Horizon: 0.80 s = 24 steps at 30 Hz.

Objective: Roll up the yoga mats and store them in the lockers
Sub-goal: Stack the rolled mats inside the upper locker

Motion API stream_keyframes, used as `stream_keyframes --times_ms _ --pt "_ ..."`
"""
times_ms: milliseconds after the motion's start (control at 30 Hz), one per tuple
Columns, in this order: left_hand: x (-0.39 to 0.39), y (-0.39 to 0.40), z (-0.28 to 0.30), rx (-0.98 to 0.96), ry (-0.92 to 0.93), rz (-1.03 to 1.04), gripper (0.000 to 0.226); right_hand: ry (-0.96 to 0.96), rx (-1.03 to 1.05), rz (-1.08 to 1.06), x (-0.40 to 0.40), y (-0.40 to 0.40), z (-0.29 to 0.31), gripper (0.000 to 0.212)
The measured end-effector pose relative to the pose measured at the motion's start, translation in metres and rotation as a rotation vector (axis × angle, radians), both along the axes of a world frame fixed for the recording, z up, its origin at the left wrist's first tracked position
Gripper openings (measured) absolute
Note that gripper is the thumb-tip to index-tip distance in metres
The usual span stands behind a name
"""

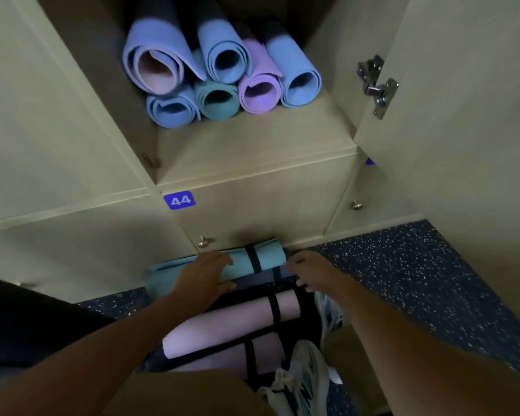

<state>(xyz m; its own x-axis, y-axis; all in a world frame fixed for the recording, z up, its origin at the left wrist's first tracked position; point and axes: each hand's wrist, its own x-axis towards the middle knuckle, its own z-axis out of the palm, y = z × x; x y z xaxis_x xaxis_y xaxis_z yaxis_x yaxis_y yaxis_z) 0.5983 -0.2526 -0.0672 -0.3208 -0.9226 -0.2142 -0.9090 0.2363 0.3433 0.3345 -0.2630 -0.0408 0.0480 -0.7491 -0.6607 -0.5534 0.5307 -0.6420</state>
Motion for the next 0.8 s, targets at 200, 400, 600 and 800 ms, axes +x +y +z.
stream_keyframes --times_ms 200,400,600,800 --pt "0.015 -0.016 -0.074 0.205 -0.159 0.080 0.084 0.026 0.141 -0.081 0.004 0.022 -0.094 0.042" --pt "0.039 -0.032 -0.131 0.142 -0.150 0.161 0.093 0.001 0.282 -0.229 0.007 0.044 -0.192 0.088" --pt "0.052 -0.044 -0.161 -0.058 -0.235 0.082 0.115 -0.091 0.377 -0.383 0.005 0.048 -0.258 0.105" --pt "0.049 -0.041 -0.173 -0.079 -0.375 0.061 0.112 -0.171 0.427 -0.564 0.020 0.039 -0.258 0.074"
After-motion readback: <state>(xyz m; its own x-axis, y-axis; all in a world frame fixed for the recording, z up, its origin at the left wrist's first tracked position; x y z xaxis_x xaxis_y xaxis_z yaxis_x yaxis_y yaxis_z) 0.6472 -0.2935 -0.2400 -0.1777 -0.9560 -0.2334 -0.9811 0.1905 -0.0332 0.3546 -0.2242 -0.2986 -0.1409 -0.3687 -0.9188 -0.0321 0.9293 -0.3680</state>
